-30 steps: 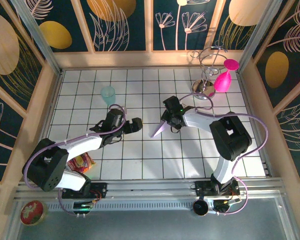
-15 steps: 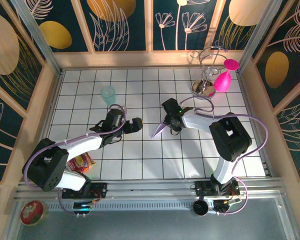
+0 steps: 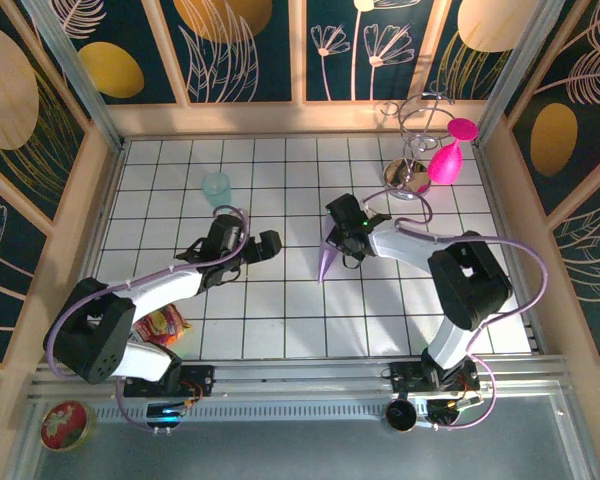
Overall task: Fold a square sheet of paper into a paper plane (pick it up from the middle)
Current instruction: Turn over the paper plane at the center of the table.
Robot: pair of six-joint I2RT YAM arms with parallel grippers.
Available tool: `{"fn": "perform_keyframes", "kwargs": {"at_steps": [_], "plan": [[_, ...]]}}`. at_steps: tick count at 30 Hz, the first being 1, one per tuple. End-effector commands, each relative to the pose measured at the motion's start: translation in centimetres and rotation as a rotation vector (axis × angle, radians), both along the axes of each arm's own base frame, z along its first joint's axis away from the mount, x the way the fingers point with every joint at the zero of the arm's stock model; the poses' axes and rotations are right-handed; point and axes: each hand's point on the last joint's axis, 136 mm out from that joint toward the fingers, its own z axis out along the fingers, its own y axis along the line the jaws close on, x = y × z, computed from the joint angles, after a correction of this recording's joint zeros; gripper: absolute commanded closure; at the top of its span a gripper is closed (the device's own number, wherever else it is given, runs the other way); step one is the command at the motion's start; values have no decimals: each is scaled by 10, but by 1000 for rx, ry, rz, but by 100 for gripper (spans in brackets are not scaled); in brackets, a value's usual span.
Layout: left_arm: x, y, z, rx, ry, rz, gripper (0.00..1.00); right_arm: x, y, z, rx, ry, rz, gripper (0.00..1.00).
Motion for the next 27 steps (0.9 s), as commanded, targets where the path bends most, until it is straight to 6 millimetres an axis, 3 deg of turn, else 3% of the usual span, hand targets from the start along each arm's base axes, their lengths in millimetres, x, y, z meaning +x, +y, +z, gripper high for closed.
{"fn": "perform_keyframes", "kwargs": {"at_steps": [1,6,9,13,19,24,27], "plan": [[5,15,10,-61,-20,74,2,12,20,38,73,-140,137,99],[5,25,19,-197,-37,115,2,10,75,77,300,-283,424,98],[3,20,26,-257,-58,94,2,0,103,76,428,-274,556,98],[0,9,27,-304,-48,43,6,-13,123,58,564,-225,647,99],[-5,2,8,-319,27,17,25,-26,134,32,671,-159,687,98],[-8,-8,-10,-345,103,-8,47,-29,126,8,681,-110,660,98],[-8,-14,-15,-362,126,-28,54,-30,120,-3,685,-90,645,98]]}}
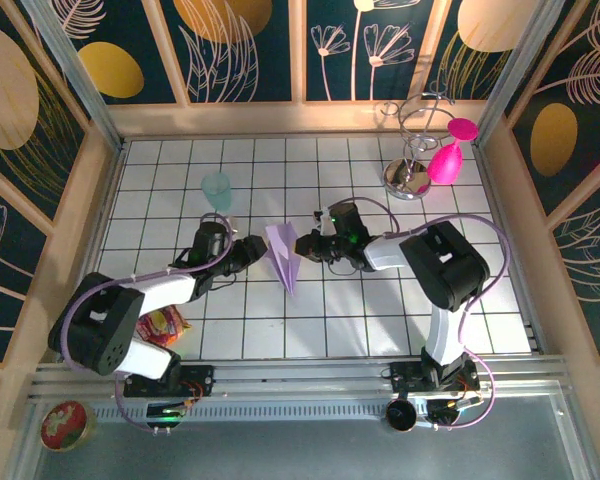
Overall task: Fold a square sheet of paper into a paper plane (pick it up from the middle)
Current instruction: Turn over the paper plane at the center of the table.
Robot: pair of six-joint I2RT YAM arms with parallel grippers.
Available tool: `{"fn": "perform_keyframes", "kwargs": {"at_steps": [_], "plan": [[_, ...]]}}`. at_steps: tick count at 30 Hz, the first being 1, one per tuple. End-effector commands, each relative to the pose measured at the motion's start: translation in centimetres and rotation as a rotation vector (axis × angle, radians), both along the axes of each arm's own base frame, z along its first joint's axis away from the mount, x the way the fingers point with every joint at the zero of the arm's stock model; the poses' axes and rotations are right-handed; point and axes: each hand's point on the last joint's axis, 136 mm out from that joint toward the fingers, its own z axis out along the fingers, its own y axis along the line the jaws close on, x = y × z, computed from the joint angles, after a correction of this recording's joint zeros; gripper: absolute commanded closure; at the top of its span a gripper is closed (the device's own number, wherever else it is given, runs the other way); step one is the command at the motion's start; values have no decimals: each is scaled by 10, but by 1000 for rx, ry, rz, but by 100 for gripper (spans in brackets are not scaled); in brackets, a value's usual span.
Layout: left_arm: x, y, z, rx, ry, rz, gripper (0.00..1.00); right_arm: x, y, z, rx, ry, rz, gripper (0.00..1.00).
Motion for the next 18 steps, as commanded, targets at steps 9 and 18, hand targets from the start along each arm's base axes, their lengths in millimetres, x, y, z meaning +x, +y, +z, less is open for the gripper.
{"fn": "perform_keyframes", "kwargs": {"at_steps": [9,18], "plan": [[2,-27,-7,-68,32,-99,57,2,-12,-21,-1,35,-18,98],[5,-43,-16,-58,56,-155,61,3,-19,-29,-17,54,-36,99]]}}
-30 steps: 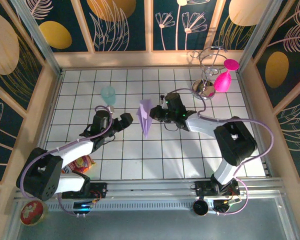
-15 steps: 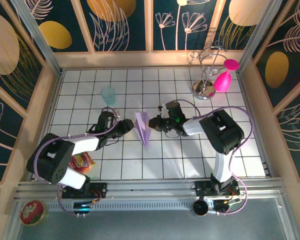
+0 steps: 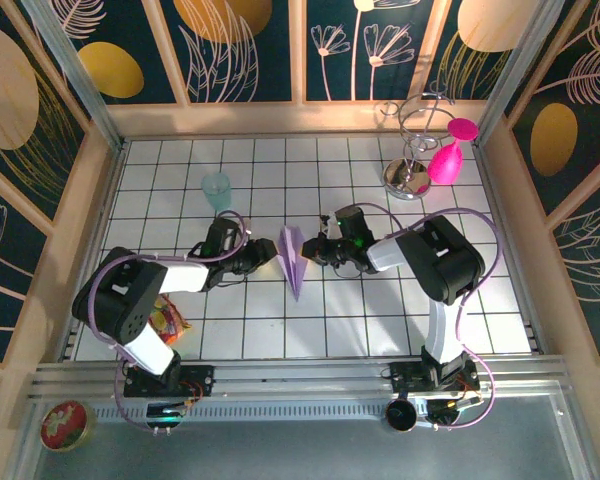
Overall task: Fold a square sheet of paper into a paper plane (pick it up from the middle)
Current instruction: Turn over the paper plane at the center of the table, then move the paper plane to the top-center of the table.
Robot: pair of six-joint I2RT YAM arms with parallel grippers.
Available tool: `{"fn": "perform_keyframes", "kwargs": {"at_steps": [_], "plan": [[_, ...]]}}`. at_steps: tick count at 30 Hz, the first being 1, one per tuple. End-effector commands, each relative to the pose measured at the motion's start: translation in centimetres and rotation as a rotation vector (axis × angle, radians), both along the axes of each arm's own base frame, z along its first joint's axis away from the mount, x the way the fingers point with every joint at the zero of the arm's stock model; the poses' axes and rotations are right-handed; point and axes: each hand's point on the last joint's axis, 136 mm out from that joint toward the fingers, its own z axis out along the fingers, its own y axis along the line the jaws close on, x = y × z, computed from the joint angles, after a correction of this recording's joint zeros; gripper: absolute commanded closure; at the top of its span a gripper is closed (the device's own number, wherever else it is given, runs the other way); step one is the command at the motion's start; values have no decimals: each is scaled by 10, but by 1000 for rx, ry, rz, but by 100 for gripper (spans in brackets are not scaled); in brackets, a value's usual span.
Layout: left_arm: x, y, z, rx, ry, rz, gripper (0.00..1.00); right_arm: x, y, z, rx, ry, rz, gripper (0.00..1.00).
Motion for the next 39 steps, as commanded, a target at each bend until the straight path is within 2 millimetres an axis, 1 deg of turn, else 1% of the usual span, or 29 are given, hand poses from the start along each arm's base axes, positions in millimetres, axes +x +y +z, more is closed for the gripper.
{"fn": "perform_keyframes", "kwargs": {"at_steps": [1,6,9,11,15,19,21,22,26,30,33,36,39], "plan": [[3,-14,6,-23,-26,-54,62,-1,-3,-5,-1,7,-3,98],[-1,-21,0,-23,-7,-82,64,-1,-3,-6,-1,7,-3,99],[0,-25,4,-33,-15,-95,67,-1,-4,-6,-2,7,-3,99],[-1,-27,-6,-18,10,-101,72,0,-3,-4,0,6,-3,99],[1,-28,-9,-13,22,-104,79,1,-3,-2,-3,-1,-5,99],[5,-27,-6,4,11,-92,91,1,-5,3,-9,-13,-12,99],[8,-21,-3,37,-6,-70,95,3,-6,9,-12,-29,-18,99],[11,-18,4,52,-26,-55,96,11,-16,11,-16,-38,-47,99],[17,-6,19,97,-81,4,98,21,-29,23,-39,-80,-83,99],[19,1,22,107,-97,48,99,25,-34,22,-62,-87,-95,99],[18,0,17,103,-81,46,99,24,-33,16,-66,-70,-93,99],[14,-5,6,81,-44,23,98,22,-32,8,-70,-49,-91,98],[12,-8,-2,74,-20,12,98,22,-31,1,-88,-35,-88,95]]}}
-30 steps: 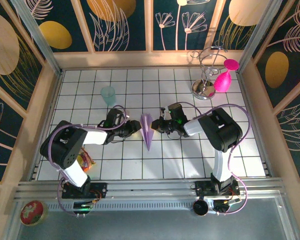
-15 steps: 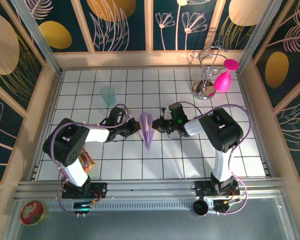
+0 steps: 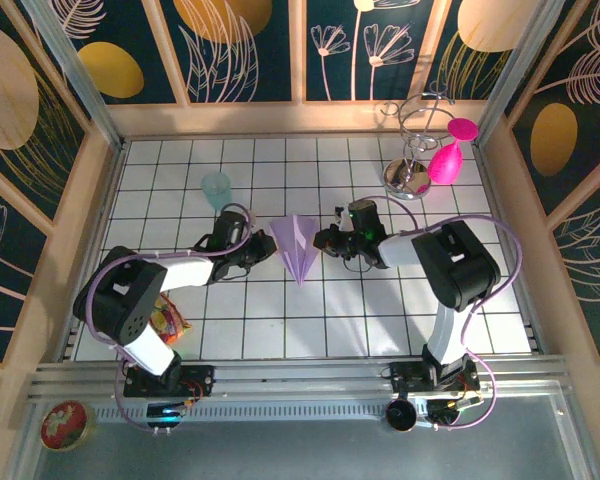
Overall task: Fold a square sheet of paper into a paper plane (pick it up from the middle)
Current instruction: Move the paper plane to the top-center of the table.
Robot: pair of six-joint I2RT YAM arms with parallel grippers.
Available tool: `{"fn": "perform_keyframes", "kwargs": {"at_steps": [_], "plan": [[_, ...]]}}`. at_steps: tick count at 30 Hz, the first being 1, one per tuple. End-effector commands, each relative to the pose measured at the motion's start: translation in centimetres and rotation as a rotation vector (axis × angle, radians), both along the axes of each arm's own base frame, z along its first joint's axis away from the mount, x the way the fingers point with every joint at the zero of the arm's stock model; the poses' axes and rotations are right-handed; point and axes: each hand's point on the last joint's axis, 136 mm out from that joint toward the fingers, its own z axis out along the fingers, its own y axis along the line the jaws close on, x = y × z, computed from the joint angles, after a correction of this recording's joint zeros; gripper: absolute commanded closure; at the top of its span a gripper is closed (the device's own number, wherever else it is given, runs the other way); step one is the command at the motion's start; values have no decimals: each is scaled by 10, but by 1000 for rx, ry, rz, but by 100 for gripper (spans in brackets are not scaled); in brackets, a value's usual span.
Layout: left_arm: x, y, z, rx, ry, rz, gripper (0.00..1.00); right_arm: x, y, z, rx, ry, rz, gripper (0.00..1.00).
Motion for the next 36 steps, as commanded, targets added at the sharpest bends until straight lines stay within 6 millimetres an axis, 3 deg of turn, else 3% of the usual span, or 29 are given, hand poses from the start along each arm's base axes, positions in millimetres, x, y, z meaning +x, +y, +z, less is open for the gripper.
{"fn": "perform_keyframes", "kwargs": {"at_steps": [1,8,14,22,26,29,32,36], "plan": [[-4,-5,-9,-14,27,-15,98,-1,1,-15,-48,19,10,94],[-6,0,-18,23,50,-8,99,6,-10,-9,-140,9,-37,87],[-5,2,-17,28,48,10,100,7,-16,-8,-185,-4,-51,95],[-5,6,-19,35,55,27,100,6,-22,-17,-236,27,-91,97],[-6,-4,-12,-17,42,-13,100,8,-18,-1,-217,-5,-83,88],[-6,-8,-7,-35,33,-32,100,11,-18,20,-237,-67,-106,71],[-7,-10,-4,-43,30,-42,100,7,-13,37,-281,-123,-104,60],[-6,-11,-1,-49,25,-44,100,-7,1,43,-308,-142,-74,52]]}}
